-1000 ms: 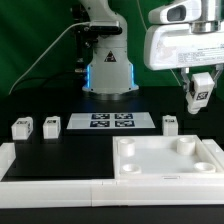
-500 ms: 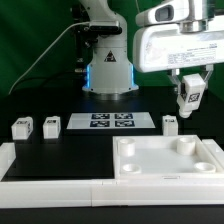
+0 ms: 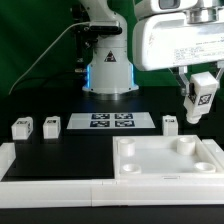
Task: Assemble one leg
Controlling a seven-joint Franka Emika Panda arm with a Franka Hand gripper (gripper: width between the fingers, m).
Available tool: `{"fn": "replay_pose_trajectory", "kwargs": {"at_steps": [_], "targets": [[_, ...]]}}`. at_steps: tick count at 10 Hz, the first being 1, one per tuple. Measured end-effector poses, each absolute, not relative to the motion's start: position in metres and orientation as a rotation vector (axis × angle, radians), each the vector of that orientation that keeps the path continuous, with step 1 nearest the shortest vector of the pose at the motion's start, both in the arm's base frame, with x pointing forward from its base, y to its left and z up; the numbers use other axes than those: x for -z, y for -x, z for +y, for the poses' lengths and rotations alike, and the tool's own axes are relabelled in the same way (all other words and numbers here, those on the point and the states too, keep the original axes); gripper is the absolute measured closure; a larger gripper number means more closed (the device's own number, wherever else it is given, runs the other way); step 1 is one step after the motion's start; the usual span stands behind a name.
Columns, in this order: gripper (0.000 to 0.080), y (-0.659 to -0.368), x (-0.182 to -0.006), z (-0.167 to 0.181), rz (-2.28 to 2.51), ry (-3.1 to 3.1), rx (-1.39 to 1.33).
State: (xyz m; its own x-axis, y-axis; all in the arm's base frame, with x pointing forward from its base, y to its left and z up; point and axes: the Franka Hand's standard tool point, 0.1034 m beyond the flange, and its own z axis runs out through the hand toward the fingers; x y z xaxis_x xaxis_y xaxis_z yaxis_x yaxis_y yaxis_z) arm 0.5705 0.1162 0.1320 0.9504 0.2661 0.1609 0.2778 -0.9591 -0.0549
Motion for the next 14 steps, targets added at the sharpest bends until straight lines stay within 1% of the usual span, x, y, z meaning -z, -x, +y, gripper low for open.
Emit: {"fn": "replay_pose_trajectory", "kwargs": {"at_steps": [1,2,3,4,5,6,8,11,12,14], "targets": [[0.0505,-0.574,-0.132,0.115,-0.418,3.024,0.304],[0.0505,-0.573,-0.131,0.115,-0.417,3.023,0.318],[0.0505,-0.581,-0.134,0.113,-0.420,3.011,0.448],[0.0505,-0.582,-0.134,0.108,-0.423,2.988,0.648],[0.0505,-0.578,-0.131,0.102,-0.418,2.969,0.787],[0.0505,-0.575,-0.126,0.101,-0.424,2.975,0.764],[0.0505,-0.588,-0.130,0.100,-0.458,2.972,0.785],[0.0505,-0.587,-0.129,0.100,-0.459,2.971,0.790],[0.0505,-0.588,-0.129,0.098,-0.456,2.962,0.842],[0.0505,-0.589,-0.129,0.098,-0.458,2.960,0.855]]}}
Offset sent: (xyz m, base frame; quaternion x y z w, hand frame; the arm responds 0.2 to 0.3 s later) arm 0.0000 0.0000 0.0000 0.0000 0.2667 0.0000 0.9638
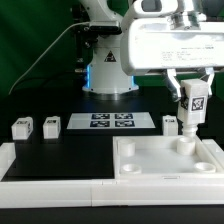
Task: Assemble one leg
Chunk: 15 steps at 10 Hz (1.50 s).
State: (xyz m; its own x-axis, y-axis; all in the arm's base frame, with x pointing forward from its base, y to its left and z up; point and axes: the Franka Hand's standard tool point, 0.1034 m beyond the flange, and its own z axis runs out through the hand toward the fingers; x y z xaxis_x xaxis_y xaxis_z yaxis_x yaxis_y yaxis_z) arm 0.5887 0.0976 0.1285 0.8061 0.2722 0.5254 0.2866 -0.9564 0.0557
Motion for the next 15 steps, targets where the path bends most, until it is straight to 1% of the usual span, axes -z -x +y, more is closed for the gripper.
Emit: {"fn": "replay_pose_trajectory", "kwargs": {"at_steps": [1,2,3,4,5,9,11,15], "targets": [[0.0505,-0.590,-0.127,0.091,-0.461,2.933,1.006],[0.0505,-0.585,-0.104,0.092,-0.466,2.960,0.885],[0.0505,-0.594,-0.109,0.093,-0.463,2.953,0.909],[0.0505,-0.600,-0.108,0.093,-0.459,2.949,0.921],[0.0505,-0.605,-0.104,0.095,-0.458,2.948,0.915],[0.0505,-0.624,-0.100,0.105,-0.463,2.933,0.937],[0.0505,-0.625,-0.097,0.109,-0.471,2.929,0.933],[0.0505,-0.617,-0.083,0.118,-0.491,2.930,0.902]]}}
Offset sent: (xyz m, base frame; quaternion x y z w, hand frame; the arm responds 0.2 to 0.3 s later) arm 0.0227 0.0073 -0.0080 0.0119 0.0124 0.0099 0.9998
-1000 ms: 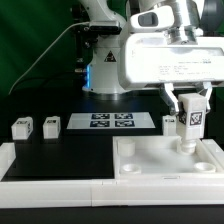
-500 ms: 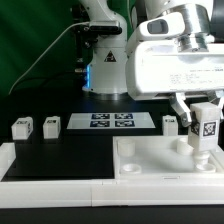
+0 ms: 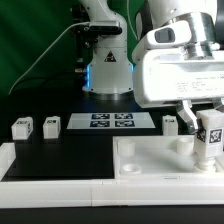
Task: Assemble one leg
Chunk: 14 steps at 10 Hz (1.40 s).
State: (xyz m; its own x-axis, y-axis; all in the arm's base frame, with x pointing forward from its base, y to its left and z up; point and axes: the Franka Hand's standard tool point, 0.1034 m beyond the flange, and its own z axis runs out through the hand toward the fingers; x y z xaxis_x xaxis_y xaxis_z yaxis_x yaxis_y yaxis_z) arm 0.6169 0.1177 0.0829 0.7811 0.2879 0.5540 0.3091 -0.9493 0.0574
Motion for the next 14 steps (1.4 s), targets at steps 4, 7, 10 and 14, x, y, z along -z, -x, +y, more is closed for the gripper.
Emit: {"fn": "replay_pose_trajectory", "kwargs": {"at_steps": [4,7,10,14], "targets": [[0.0505,-0.6130,-0.0768,0.1181,-0.495,2.933,0.892],[0.0505,-0.6137,-0.0735,0.1208,-0.497,2.923,0.927],[0.0505,-0.6138,-0.0738,0.1213,-0.499,2.925,0.917],[0.0246,-0.6158,-0.0805,0.1187,-0.496,2.926,0.919]]}}
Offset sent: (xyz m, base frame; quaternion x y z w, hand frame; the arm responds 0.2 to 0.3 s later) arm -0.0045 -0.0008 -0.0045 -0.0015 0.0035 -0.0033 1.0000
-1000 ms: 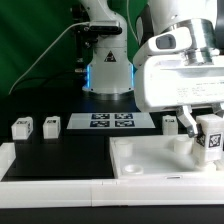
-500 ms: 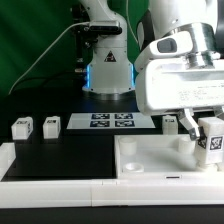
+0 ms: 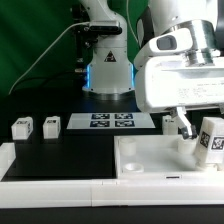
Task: Assemble one leg
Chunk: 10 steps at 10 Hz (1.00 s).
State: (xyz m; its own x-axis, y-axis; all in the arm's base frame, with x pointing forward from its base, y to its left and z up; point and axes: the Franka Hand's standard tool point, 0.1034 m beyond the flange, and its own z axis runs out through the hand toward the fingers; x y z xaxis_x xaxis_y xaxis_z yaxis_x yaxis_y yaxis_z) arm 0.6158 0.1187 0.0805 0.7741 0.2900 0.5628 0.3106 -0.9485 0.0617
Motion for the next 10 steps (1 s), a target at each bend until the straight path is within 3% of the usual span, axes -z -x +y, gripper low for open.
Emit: {"fn": "replay_pose_trajectory", "kwargs": {"at_steps": [1,2,7,10], "targets": [[0.0171,-0.616,-0.084,0.117,-0.494,2.926,0.925],[0.0154,-0.616,-0.086,0.117,-0.493,2.926,0.929],[0.0150,-0.617,-0.103,0.118,-0.508,2.920,0.949],[0.0150,-0.617,-0.100,0.121,-0.519,2.931,0.884]]}}
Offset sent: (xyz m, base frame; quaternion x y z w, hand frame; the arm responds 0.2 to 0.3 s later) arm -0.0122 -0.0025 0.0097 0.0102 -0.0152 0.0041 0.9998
